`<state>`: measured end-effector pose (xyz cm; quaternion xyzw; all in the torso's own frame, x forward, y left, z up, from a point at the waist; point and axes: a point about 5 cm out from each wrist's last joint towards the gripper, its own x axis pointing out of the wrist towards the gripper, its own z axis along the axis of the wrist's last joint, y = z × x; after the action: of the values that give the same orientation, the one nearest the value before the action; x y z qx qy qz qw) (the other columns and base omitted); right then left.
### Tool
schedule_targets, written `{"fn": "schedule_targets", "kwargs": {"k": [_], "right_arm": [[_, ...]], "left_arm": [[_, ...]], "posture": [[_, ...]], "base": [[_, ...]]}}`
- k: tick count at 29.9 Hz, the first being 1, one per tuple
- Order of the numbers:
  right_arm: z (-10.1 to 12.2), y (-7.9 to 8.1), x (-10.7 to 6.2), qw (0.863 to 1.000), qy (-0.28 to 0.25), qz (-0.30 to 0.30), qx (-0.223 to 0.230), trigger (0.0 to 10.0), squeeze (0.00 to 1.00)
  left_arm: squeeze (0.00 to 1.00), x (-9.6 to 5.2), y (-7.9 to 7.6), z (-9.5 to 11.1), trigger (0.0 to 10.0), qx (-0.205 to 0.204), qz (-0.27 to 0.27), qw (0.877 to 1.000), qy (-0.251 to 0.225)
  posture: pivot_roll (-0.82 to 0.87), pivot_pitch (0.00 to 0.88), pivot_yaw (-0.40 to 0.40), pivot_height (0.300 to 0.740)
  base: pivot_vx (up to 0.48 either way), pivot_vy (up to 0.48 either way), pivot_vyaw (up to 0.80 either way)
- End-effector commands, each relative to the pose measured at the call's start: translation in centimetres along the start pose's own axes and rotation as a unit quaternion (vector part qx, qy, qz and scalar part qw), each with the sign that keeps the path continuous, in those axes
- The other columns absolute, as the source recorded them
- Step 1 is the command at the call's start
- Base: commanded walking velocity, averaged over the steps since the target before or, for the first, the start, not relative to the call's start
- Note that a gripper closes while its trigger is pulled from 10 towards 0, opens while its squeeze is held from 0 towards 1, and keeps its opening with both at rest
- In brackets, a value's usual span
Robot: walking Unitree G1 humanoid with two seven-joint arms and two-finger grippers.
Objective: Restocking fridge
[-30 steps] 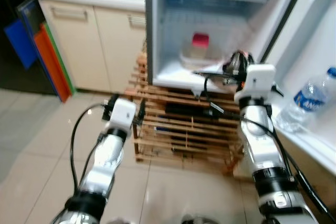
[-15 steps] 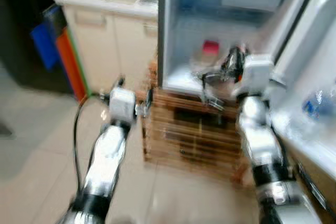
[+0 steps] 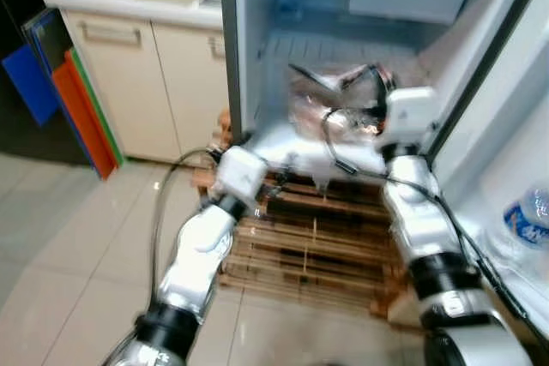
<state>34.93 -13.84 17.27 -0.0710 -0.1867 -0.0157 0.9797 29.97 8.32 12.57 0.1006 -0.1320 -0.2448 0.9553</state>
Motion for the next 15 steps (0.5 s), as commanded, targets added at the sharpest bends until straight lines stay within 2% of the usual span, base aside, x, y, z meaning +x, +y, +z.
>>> {"fn": "schedule_targets", "kwargs": {"k": [1,6,15], "right_arm": [[1.9,1.2,1.3,0.999,-0.031,0.016,0.017,0.0,0.0],[2.8,2.6,2.2,0.998,-0.029,0.051,0.038,0.0,0.0],[1.7,4.3,2.9,0.997,0.005,0.075,0.032,0.0,0.0]], "left_arm": [[0.0,-0.1,1.0,0.2,10.0,0.003,0.013,1.0,0.002],[0.0,-0.4,1.2,0.3,10.0,-0.01,0.018,1.0,0.01],[0.0,-0.9,1.6,0.5,10.0,-0.021,0.027,0.999,0.017]], "posture": [[0.03,0.0,-0.037,0.74],[0.04,0.0,-0.041,0.74],[0.07,0.0,-0.036,0.74]], "base": [[0.0,0.0,0.0],[0.0,0.0,0.0],[0.0,0.0,0.0]]}}
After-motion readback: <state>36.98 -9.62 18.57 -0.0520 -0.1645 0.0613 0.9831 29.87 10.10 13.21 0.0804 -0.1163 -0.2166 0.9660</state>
